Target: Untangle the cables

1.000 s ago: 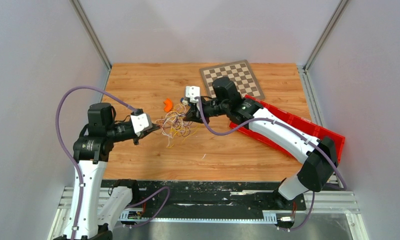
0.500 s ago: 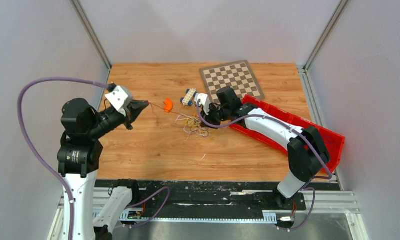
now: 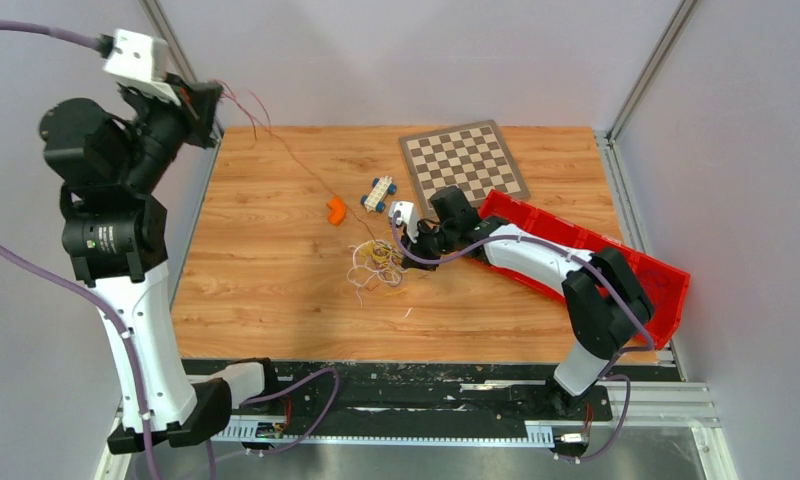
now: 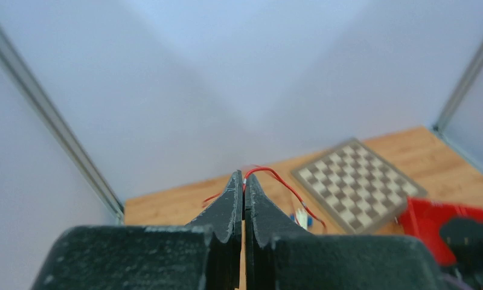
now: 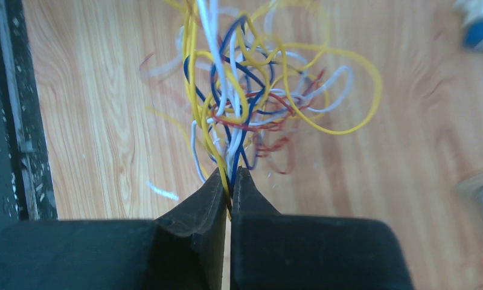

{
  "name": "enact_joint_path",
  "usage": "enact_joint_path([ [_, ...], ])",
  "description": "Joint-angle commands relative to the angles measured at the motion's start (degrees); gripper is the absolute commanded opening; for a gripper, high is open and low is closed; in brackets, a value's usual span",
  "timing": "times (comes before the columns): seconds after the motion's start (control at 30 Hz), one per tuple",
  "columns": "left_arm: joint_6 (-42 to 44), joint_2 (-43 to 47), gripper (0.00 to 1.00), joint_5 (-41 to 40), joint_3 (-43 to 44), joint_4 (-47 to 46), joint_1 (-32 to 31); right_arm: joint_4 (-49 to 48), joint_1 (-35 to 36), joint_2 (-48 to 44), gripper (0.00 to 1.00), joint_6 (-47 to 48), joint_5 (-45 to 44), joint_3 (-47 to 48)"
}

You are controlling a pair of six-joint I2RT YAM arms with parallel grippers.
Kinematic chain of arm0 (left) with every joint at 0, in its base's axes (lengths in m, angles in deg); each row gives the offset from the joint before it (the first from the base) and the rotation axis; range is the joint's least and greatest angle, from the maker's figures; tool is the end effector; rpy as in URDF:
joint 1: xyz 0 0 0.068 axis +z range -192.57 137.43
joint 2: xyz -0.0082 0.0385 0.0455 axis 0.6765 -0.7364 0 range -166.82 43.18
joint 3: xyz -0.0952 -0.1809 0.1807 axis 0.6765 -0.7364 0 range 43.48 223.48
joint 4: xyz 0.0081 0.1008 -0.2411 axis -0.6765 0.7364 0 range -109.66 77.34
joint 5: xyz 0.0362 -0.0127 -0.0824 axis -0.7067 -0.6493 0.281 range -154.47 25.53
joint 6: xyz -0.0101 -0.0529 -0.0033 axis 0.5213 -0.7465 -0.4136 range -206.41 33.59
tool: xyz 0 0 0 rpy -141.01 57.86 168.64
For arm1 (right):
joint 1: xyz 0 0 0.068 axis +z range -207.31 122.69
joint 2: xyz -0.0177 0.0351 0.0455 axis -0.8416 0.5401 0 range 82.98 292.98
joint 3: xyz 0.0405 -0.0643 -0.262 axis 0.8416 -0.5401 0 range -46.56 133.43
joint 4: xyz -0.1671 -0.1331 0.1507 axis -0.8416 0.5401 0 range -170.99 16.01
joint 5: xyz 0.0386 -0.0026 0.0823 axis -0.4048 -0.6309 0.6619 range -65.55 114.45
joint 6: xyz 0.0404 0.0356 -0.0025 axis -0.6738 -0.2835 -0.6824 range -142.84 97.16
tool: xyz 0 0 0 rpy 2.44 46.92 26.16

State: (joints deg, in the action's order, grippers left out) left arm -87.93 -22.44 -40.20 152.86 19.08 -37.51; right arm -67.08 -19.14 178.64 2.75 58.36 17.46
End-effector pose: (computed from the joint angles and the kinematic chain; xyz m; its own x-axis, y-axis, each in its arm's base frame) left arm 0.1533 -0.0011 0.5760 0.0785 -0.0174 -0.9968 0.3297 0.9440 0.0095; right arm 0.2698 0.2372 0.2249 -0.1520 -0.5753 -0.8037 -0.9820 0.1802 0.0567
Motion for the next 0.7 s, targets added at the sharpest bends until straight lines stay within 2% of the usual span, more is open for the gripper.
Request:
enact_joint_path([
  [0.0, -7.55, -1.65, 0.00, -2.30, 10.21, -7.98, 3.05, 5.30, -0.62, 2.63, 0.02, 0.12, -1.80, -2.89],
  [0.17, -8.89, -4.38, 0.00, -2.21, 13.10, -9.26, 4.85, 5.71, -0.71, 2.53, 0.05, 0.43, -2.44, -4.46],
  [0.27, -9.27, -4.53, 0.00, -0.32, 11.97, -9.47, 5.04, 6.29, -0.68, 1.53, 0.12, -0.21, -1.10, -4.36],
  [0.3, -9.53, -4.12, 0.00, 0.40, 11.28, -10.09, 5.11, 6.61, -0.72, 1.10, 0.19, -0.45, -0.09, -3.86],
  [0.4, -11.29, -2.80, 0.00, 8.97, 6.45, -12.10, 5.13, 9.20, -0.73, -0.96, 0.50, -2.58, 3.16, 0.39],
  [0.47, -14.88, -1.42, 0.00, 14.49, 2.49, -14.47, 5.14, 11.30, -0.73, -2.81, 0.64, -3.85, 5.05, 4.60],
  [0.67, -20.96, 0.94, 0.00, 32.67, -11.14, -20.03, 3.61, 19.03, -0.73, -9.36, 0.87, -5.53, 7.08, 18.07],
])
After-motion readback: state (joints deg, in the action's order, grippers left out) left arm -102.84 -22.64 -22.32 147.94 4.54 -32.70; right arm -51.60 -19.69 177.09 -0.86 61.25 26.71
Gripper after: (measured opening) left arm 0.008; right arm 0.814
